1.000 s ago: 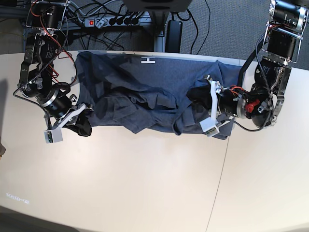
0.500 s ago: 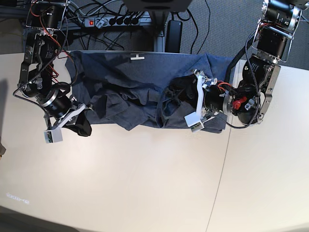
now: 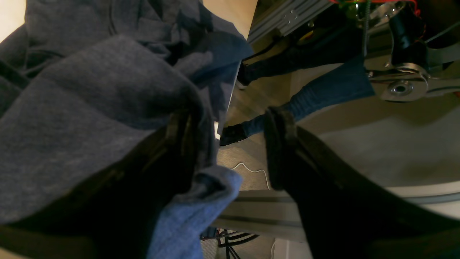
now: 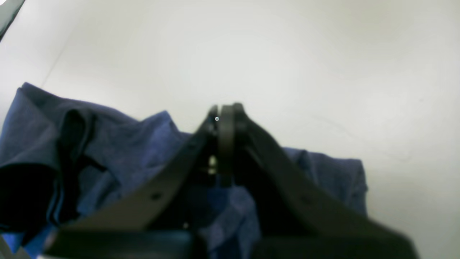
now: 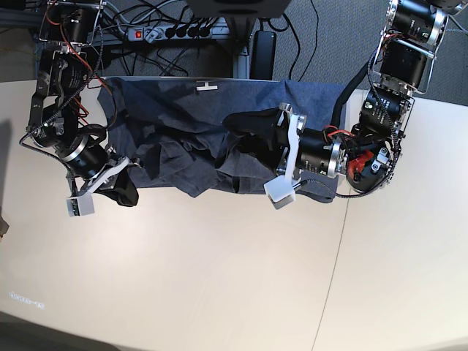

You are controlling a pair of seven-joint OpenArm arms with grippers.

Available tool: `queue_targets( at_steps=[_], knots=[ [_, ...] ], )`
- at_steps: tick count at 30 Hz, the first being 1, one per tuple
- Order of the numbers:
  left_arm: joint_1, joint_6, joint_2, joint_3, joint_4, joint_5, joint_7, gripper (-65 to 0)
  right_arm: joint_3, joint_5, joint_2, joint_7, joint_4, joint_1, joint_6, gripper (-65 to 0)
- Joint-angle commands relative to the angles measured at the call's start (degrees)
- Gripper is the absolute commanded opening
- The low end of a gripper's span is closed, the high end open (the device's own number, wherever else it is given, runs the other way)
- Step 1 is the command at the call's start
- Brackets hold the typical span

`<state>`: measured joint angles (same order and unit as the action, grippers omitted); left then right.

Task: Fold the T-shirt properly
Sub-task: 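Carry the left gripper's end over toward the right gripper, folding the strip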

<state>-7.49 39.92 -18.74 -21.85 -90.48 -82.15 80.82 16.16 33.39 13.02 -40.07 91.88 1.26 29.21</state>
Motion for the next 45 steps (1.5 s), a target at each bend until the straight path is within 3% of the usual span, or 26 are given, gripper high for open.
queue_targets(
  at_steps=[1, 10, 21, 25, 31, 42, 45],
  knots=[
    [-1.2, 0.1, 0.0, 0.2, -1.0, -1.8, -0.8, -33.0, 0.3, 0.9, 0.6, 1.7, 1.0, -0.9, 4.2, -65.0],
    [-1.2, 0.1, 0.1, 0.2, -1.0, 0.0, -0.8, -33.0, 0.2, 0.9, 0.3, 1.7, 1.0, -0.9, 4.2, -65.0],
    [-1.0, 0.1, 5.9, 0.0, -1.0, 13.6, -3.9, -32.9, 0.2, 0.8, 0.3, 1.9, 1.0, -0.9, 4.2, -65.0],
    [-1.0, 0.1, 8.1, -0.1, -1.0, 21.5, -5.7, -32.9, 0.2, 0.0, 0.3, 2.1, 0.9, -0.9, 4.2, -65.0],
    [-1.0, 0.1, 8.4, -1.7, -2.2, 33.5, -6.5, -32.9, 0.2, 0.0, 0.3, 2.6, 0.9, -0.9, 4.2, -65.0],
    [7.0, 0.1, 8.5, -4.5, -12.0, 44.9, -11.8, -33.0, 0.2, -0.9, 0.3, 3.0, 0.9, -0.9, 4.2, -65.0],
    [8.9, -1.7, 8.5, -7.7, -13.5, 48.9, -13.7, -33.0, 0.2, -0.8, 0.3, 3.0, 0.9, -0.9, 4.2, -65.0]
  ],
)
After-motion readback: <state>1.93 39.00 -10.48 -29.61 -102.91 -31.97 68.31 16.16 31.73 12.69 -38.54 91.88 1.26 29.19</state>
